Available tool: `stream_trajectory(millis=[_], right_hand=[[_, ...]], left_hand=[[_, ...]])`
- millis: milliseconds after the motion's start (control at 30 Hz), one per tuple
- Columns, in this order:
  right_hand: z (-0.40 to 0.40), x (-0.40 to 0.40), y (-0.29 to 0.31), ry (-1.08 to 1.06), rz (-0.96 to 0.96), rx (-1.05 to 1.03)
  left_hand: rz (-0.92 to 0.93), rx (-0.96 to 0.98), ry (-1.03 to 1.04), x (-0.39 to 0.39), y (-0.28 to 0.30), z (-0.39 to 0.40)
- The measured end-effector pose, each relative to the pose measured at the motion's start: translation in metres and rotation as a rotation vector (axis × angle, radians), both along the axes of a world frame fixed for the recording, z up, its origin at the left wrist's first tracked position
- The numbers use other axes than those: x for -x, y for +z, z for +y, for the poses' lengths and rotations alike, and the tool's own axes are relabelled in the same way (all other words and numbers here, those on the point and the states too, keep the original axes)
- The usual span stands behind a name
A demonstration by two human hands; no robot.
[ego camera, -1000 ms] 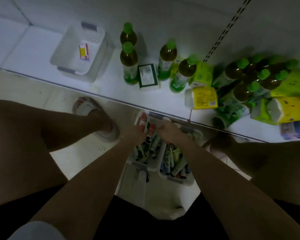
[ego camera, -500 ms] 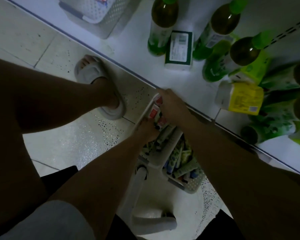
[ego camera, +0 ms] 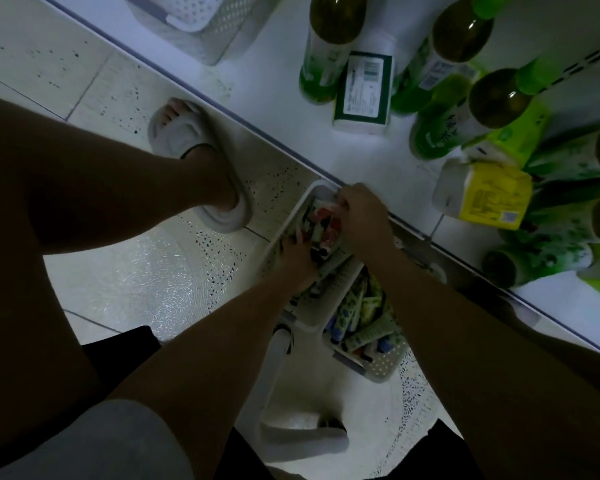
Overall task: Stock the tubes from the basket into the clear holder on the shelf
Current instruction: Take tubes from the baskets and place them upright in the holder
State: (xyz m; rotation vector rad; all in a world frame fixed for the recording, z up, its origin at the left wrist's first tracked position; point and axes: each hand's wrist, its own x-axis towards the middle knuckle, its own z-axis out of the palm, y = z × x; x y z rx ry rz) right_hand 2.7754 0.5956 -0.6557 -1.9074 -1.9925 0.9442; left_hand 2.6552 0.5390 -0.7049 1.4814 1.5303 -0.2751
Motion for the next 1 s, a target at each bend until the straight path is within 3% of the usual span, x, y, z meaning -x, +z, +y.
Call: stream_trajectory(millis=[167, 267, 367, 467, 633, 767, 1000], right_hand=[[-0.01, -0.017, 0.014, -0.113, -0.018, 0.058], [-0.021, -0.03, 0.027, -0.169, 0.017, 0.079], [-0.027, -0.04, 0.045, -0.221, 0.055, 0.087], [-0.03, -0.046, 0.07, -0.272, 0.063, 0.035], [-0.031, -0.06, 0.121, -0.313, 0.067, -0.063], [-0.035, -0.074, 0.171, -0.307, 0.091, -0.142], [-0.046, -0.089, 0.283, -0.268, 0.132, -0.307]], left_hand=[[-0.106, 0.035, 0.206, -0.006, 0.005, -0.008], [-0.207, -0.012, 0.45, -0.004, 0.017, -0.012], [-0.344, -0.05, 0.551, -0.001, 0.039, -0.018], [-0.372, -0.131, 0.469, 0.0, 0.066, -0.016], [-0.736, -0.212, 0.397, 0.006, 0.125, 0.001], [-0.7, -0.173, 0.28, 0.014, 0.174, 0.009], [-0.696, -0.363, 0.021, 0.015, 0.292, 0.032]])
